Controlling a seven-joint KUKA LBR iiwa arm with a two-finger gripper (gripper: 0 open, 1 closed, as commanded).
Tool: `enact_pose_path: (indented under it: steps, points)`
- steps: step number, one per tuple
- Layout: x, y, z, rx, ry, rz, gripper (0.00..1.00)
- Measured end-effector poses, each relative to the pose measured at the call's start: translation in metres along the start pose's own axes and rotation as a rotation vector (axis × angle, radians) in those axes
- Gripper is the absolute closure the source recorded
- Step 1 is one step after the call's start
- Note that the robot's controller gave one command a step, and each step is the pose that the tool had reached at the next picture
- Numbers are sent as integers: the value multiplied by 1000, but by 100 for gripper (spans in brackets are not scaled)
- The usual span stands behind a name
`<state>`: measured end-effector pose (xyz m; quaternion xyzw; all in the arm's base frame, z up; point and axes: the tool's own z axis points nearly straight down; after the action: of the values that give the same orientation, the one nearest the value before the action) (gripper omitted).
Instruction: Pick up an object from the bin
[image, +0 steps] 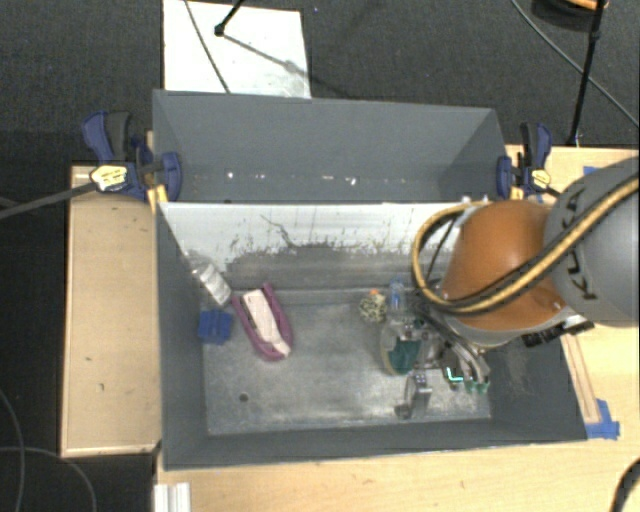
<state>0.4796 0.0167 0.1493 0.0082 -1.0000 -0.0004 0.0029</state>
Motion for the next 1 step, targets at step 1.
enact_pose_path:
  steps: [1]
  points:
    - [-46, -69, 71, 3, -15, -97, 0]
